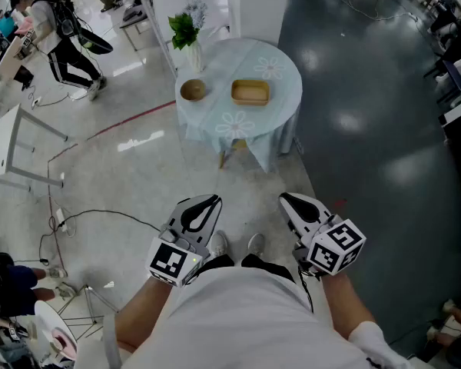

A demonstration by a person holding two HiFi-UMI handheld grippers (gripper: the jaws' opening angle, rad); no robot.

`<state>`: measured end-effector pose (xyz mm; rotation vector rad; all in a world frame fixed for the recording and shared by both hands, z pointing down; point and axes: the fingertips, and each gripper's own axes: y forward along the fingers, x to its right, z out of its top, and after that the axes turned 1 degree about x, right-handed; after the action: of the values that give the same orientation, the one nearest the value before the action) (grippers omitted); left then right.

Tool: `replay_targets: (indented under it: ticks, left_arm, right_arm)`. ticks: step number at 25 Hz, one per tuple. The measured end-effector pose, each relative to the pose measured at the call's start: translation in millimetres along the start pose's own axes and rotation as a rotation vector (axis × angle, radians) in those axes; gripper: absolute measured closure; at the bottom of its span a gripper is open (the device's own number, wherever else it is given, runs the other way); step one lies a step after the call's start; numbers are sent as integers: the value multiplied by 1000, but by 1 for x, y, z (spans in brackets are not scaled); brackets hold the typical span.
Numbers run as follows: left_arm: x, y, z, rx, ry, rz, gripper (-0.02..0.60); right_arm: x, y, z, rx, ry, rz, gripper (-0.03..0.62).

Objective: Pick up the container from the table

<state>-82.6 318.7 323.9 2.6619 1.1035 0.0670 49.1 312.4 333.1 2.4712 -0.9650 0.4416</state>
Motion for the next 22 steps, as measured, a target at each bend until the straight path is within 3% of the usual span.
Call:
replay_targets:
  ticks: [7, 22]
  left_arm:
    - [-1, 3, 8, 33, 17, 6, 546]
    - [13, 18, 3, 19, 23, 37, 546]
  right_arm:
    - [3, -1, -1, 3, 4, -5, 562]
    - [27, -13, -6, 6, 39, 1, 560]
